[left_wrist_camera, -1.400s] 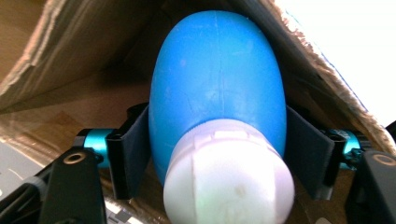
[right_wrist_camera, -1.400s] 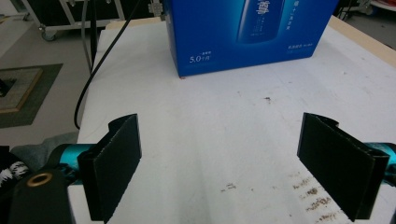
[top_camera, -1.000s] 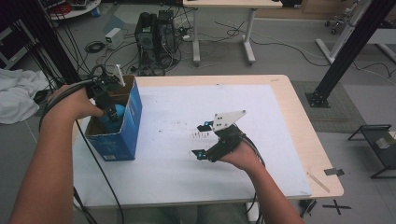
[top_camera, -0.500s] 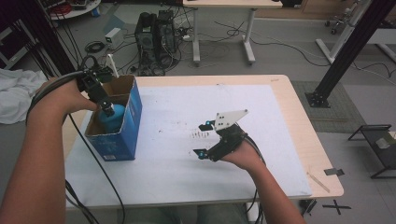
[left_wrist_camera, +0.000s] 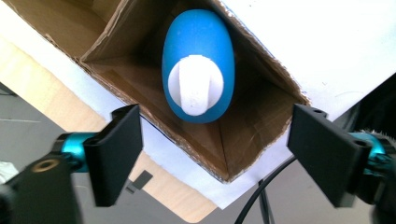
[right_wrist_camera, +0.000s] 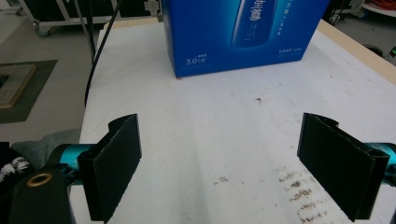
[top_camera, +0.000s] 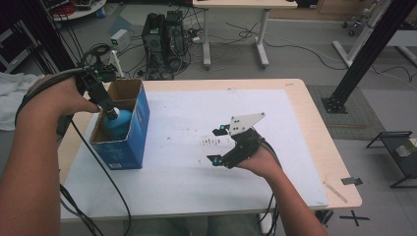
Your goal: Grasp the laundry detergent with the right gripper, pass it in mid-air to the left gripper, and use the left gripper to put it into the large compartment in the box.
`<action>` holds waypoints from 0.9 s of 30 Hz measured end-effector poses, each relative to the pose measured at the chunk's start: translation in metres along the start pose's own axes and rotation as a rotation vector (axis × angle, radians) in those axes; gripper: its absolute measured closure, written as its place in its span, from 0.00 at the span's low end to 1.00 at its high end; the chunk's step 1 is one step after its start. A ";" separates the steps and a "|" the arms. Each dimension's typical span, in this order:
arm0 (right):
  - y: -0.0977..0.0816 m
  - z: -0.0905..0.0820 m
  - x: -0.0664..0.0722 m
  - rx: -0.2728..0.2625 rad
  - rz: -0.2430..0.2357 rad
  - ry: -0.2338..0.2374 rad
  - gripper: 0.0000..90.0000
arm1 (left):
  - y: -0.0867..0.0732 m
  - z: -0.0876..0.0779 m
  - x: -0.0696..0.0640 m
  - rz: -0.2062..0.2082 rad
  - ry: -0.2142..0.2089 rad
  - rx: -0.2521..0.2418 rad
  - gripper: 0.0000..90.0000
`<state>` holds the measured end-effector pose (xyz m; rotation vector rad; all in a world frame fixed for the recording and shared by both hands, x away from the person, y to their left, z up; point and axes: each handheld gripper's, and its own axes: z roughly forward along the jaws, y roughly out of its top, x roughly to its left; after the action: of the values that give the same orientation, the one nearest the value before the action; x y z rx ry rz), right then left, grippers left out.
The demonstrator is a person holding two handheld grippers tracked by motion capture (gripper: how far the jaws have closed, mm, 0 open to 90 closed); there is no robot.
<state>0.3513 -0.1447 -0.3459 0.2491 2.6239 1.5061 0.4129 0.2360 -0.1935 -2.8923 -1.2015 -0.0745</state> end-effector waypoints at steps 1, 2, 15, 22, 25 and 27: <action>0.000 -0.001 -0.001 0.003 -0.003 0.000 0.14 | 0.000 -0.002 -0.001 0.016 0.004 0.001 0.19; 0.001 -0.002 -0.003 0.008 -0.009 -0.002 0.14 | 0.001 -0.004 -0.003 0.010 0.004 -0.011 0.18; 0.012 -0.020 -0.009 0.111 -0.010 -0.019 0.14 | 0.018 -0.026 -0.034 0.185 0.014 -0.033 0.06; 0.019 -0.034 -0.014 0.193 -0.030 -0.024 0.14 | 0.037 -0.023 -0.056 0.338 -0.026 -0.058 0.06; 0.021 -0.040 -0.016 0.223 -0.026 -0.034 0.14 | 0.046 -0.019 -0.066 0.354 0.009 -0.031 0.06; 0.023 -0.044 -0.019 0.246 -0.029 -0.035 0.14 | 0.052 -0.017 -0.073 0.375 0.017 -0.022 0.06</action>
<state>0.3644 -0.1743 -0.3032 0.2541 2.7696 1.1569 0.3976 0.1472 -0.1797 -3.0702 -0.6410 -0.1082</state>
